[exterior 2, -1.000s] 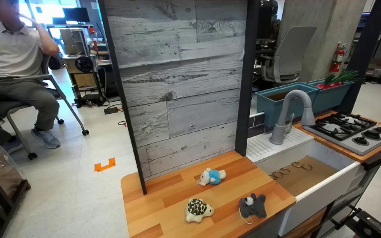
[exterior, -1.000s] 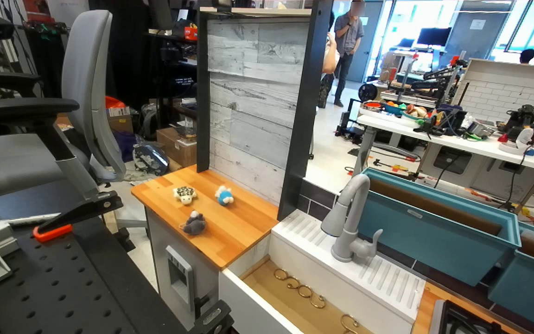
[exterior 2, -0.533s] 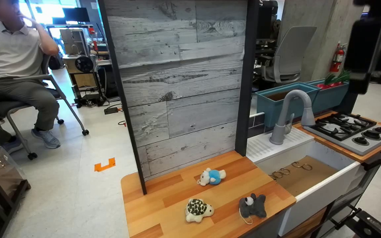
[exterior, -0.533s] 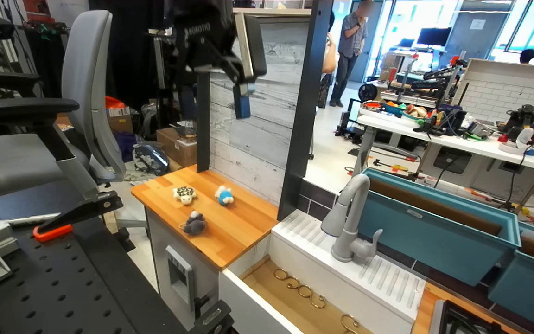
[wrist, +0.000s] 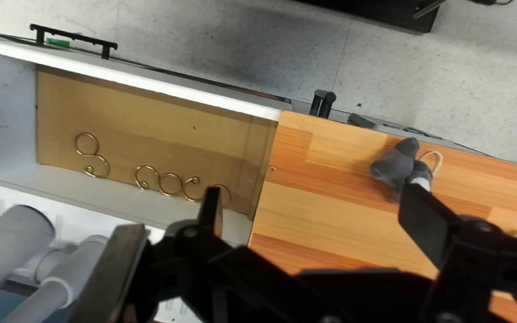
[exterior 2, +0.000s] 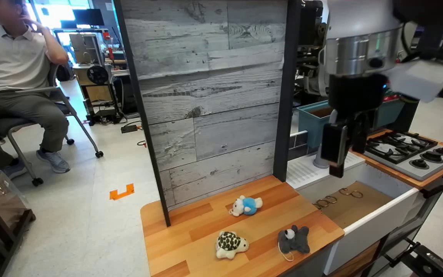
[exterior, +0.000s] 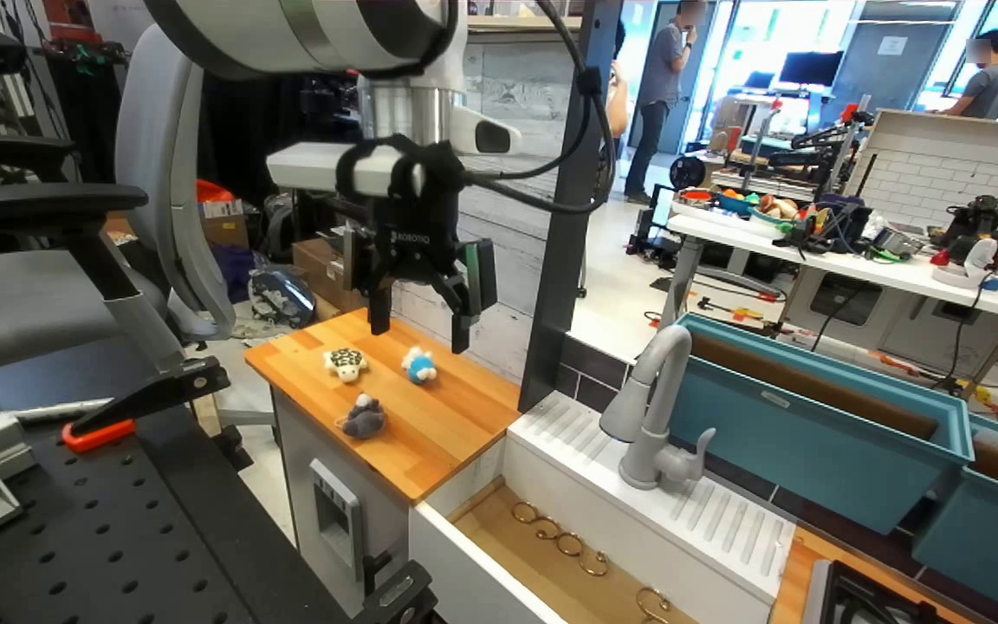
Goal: Move the blue and white plush toy to the right
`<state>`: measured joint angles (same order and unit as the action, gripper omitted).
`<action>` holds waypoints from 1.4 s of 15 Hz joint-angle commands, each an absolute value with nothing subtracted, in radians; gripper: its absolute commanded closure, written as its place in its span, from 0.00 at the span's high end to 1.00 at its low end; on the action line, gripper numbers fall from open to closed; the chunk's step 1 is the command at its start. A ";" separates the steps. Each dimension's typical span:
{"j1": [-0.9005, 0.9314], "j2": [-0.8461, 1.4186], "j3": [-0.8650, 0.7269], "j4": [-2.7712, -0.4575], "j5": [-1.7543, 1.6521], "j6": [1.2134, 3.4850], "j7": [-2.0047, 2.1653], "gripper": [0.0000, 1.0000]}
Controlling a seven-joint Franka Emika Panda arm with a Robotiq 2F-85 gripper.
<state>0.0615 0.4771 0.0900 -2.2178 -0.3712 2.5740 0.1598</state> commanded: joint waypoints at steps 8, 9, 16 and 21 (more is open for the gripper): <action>0.215 0.885 0.034 -1.766 -0.348 2.570 0.028 1.00; 0.217 0.915 0.037 -1.734 -0.345 2.566 0.009 1.00; 0.243 1.063 0.043 -1.594 -0.364 2.593 -0.102 1.00; 0.262 1.129 0.052 -1.546 -0.371 2.655 -0.157 1.00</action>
<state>0.2478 1.0766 0.0544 -1.5999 -0.3665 2.6051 -0.1143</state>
